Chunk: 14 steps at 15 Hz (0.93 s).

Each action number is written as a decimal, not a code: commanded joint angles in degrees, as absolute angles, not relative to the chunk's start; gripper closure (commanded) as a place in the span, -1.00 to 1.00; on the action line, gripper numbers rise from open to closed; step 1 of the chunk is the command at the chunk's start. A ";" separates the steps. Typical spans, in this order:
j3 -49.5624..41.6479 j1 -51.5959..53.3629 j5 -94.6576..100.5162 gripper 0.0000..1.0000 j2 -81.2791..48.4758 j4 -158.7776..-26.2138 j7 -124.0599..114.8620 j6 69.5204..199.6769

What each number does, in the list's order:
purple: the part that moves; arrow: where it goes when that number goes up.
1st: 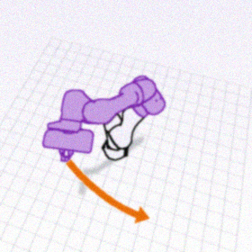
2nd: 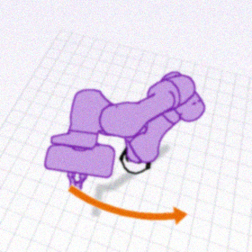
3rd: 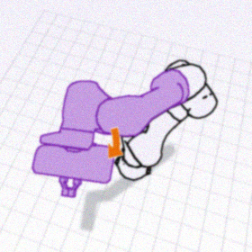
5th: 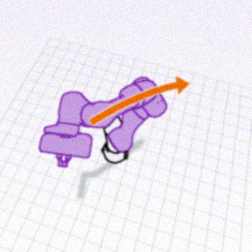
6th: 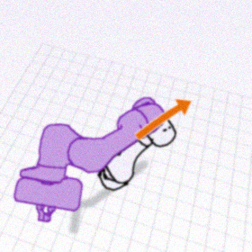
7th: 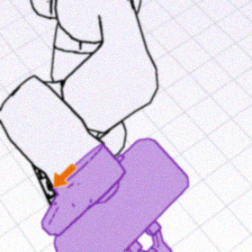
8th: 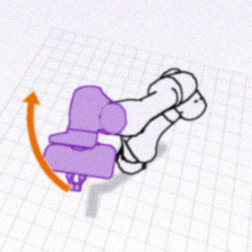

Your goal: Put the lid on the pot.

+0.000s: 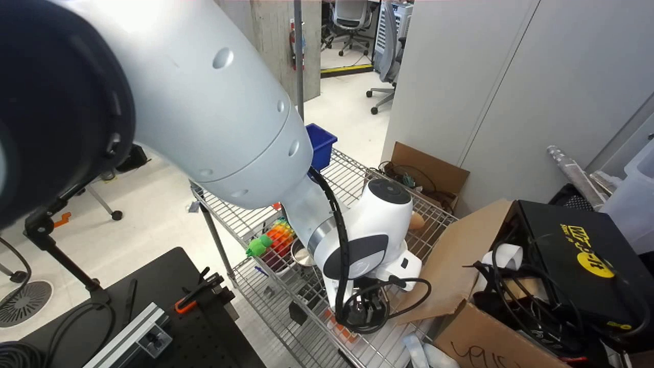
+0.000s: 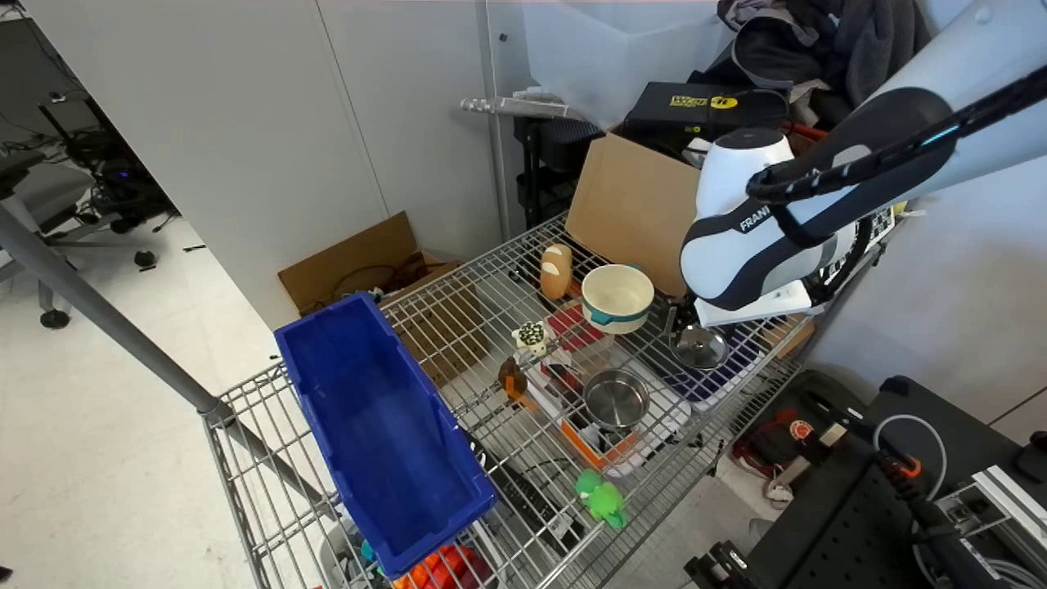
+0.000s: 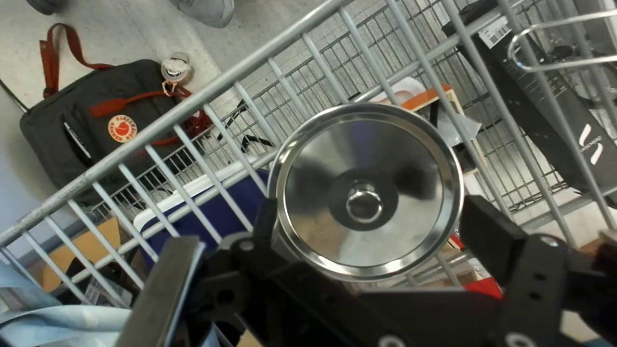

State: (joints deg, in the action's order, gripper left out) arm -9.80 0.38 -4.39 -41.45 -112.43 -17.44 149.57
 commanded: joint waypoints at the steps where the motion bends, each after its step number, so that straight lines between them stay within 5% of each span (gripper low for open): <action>1: -11.21 1.89 -3.07 -0.34 -44.45 -108.88 -20.06 147.81; 10: -10.97 1.80 -3.68 0.98 -45.36 -105.94 -21.52 144.89; 14: -9.63 1.28 -4.40 0.89 -38.47 -111.16 -19.74 145.48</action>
